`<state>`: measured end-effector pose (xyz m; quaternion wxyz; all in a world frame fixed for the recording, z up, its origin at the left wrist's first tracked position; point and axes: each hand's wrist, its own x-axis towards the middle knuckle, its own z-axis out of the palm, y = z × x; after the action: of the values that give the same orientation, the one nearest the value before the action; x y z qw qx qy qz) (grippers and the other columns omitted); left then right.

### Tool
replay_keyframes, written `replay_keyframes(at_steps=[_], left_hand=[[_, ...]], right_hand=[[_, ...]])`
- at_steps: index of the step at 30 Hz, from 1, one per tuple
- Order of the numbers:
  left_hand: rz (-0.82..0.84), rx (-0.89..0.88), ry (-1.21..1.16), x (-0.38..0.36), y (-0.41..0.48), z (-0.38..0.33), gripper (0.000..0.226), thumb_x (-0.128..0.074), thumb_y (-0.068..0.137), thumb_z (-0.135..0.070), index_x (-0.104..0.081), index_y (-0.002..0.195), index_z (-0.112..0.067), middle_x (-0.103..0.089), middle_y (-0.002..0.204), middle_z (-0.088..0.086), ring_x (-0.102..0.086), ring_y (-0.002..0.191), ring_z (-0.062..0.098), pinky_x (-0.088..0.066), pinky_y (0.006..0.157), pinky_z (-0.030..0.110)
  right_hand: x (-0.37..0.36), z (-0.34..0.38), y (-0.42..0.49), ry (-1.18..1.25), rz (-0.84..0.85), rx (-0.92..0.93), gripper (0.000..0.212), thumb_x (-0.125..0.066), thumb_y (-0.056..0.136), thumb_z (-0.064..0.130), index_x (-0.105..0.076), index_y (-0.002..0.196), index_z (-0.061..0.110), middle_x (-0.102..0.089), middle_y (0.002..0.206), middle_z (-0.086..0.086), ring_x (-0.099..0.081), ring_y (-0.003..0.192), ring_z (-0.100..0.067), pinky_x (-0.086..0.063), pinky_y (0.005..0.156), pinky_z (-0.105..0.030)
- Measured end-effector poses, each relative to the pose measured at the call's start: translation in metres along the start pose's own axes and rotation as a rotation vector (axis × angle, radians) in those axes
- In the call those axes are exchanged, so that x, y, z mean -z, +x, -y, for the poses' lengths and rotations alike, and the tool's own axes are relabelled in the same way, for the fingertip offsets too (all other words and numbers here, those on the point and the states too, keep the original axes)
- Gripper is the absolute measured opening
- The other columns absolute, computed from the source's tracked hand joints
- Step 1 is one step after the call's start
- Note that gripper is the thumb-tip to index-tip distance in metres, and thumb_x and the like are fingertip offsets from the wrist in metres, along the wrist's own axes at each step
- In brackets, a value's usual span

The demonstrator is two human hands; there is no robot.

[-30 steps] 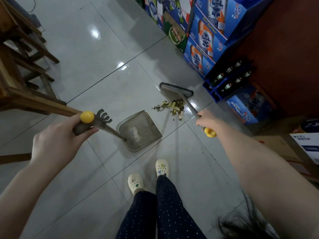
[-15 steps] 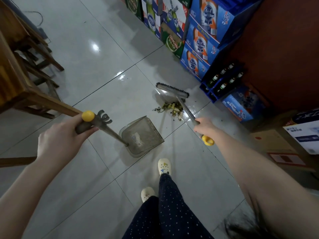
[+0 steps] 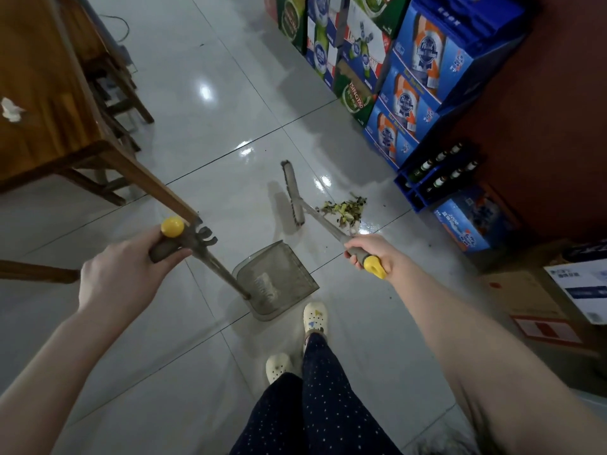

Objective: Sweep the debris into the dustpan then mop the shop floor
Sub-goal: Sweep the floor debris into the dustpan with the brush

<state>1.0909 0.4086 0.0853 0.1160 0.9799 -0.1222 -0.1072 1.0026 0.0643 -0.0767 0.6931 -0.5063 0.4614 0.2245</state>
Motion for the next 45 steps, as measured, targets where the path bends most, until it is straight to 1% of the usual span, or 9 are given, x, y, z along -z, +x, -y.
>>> replay_keyframes(at_steps=[10,14,21,26,31,33,36,42,45], left_hand=[[0.007,0.025,0.065,-0.008,0.024,-0.012,0.029,-0.059,0.081,-0.051,-0.063,0.084,-0.022,-0.046,0.057,-0.013,-0.045,0.058,0.020,-0.029,0.050,0.028],[0.014,0.005,0.090,-0.013,0.045,-0.025,0.031,-0.060,0.080,-0.050,-0.064,0.086,-0.020,-0.044,0.055,-0.012,-0.043,0.057,0.020,-0.027,0.048,0.027],[0.039,-0.040,0.132,-0.022,0.083,-0.051,0.044,-0.045,0.076,-0.063,-0.064,0.092,-0.027,-0.049,0.058,-0.003,-0.048,0.059,0.027,-0.032,0.053,0.031],[0.019,-0.066,0.118,-0.024,0.098,-0.068,0.037,-0.053,0.079,-0.059,-0.064,0.098,-0.030,-0.054,0.064,0.004,-0.061,0.077,0.041,-0.035,0.060,0.035],[0.001,-0.109,0.087,-0.028,0.103,-0.075,0.047,-0.044,0.074,-0.066,-0.062,0.097,-0.029,-0.058,0.067,0.008,-0.060,0.076,0.040,-0.038,0.061,0.036],[0.006,-0.123,0.078,-0.027,0.101,-0.077,0.045,-0.046,0.075,-0.066,-0.061,0.098,-0.030,-0.058,0.068,0.008,-0.060,0.076,0.040,-0.037,0.061,0.036],[0.005,-0.136,0.045,-0.024,0.094,-0.078,0.038,-0.052,0.078,-0.062,-0.060,0.102,-0.032,-0.062,0.072,0.009,-0.059,0.078,0.040,-0.036,0.061,0.035],[0.036,-0.145,0.045,-0.015,0.070,-0.084,0.037,-0.056,0.082,-0.055,-0.061,0.102,-0.025,-0.047,0.064,0.001,-0.057,0.076,0.038,-0.035,0.063,0.036],[0.047,-0.141,0.049,-0.013,0.056,-0.081,0.040,-0.054,0.081,-0.057,-0.062,0.102,-0.023,-0.041,0.060,-0.003,-0.042,0.067,0.028,-0.035,0.064,0.036]], right_hand=[[0.003,0.012,0.043,0.117,0.120,-0.058,0.007,-0.051,0.093,0.004,-0.050,0.099,0.001,-0.055,0.078,-0.015,-0.051,0.039,-0.008,-0.041,0.033,-0.017],[0.015,0.023,0.061,0.154,0.107,-0.076,0.002,-0.051,0.093,0.005,-0.051,0.093,0.003,-0.055,0.077,-0.013,-0.051,0.039,-0.008,-0.041,0.033,-0.017],[0.050,0.044,0.074,0.172,-0.009,-0.074,0.015,-0.053,0.090,0.001,-0.054,0.105,0.001,-0.055,0.075,-0.015,-0.050,0.037,-0.010,-0.041,0.034,-0.017],[0.075,0.051,0.067,0.097,-0.102,-0.074,0.015,-0.054,0.087,-0.002,-0.057,0.100,0.004,-0.054,0.071,-0.015,-0.048,0.034,-0.012,-0.039,0.035,-0.015],[0.081,0.046,0.046,0.044,-0.149,-0.031,0.024,-0.054,0.085,-0.007,-0.063,0.106,-0.001,-0.054,0.071,-0.016,-0.049,0.033,-0.011,-0.041,0.036,-0.015],[0.080,0.041,0.035,-0.002,-0.161,-0.014,0.031,-0.054,0.083,-0.007,-0.058,0.114,-0.010,-0.054,0.071,-0.016,-0.048,0.034,-0.012,-0.041,0.037,-0.016],[0.079,0.033,0.017,-0.060,-0.163,0.004,0.036,-0.055,0.083,-0.007,-0.056,0.119,-0.010,-0.055,0.072,-0.017,-0.048,0.042,-0.015,-0.040,0.038,-0.018],[0.073,0.004,-0.021,-0.243,-0.163,0.054,0.041,-0.053,0.080,-0.009,-0.055,0.122,-0.009,-0.051,0.076,-0.019,-0.045,0.048,-0.022,-0.037,0.037,-0.019],[0.073,-0.014,-0.036,-0.270,-0.176,0.077,0.046,-0.053,0.081,-0.010,-0.056,0.126,0.001,-0.051,0.075,-0.018,-0.044,0.048,-0.022,-0.037,0.035,-0.018]])
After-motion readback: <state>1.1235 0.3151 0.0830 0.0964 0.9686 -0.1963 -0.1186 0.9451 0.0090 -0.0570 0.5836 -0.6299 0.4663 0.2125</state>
